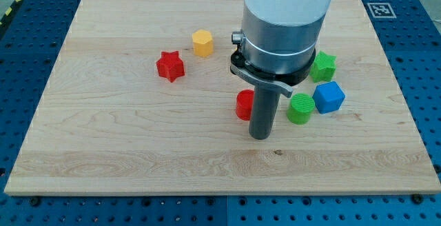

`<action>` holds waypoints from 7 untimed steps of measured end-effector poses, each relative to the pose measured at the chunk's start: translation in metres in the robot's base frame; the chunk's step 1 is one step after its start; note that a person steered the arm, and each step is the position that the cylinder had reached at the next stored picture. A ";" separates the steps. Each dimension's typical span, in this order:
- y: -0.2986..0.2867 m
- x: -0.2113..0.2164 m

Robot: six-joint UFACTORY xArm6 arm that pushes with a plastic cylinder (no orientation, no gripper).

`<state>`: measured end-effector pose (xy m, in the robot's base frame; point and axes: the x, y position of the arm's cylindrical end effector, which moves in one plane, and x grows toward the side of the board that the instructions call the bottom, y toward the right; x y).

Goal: Point your arm at the red star

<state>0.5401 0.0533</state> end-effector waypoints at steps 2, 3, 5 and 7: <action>-0.066 0.000; -0.116 -0.022; -0.166 -0.085; -0.217 -0.119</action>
<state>0.4209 -0.1635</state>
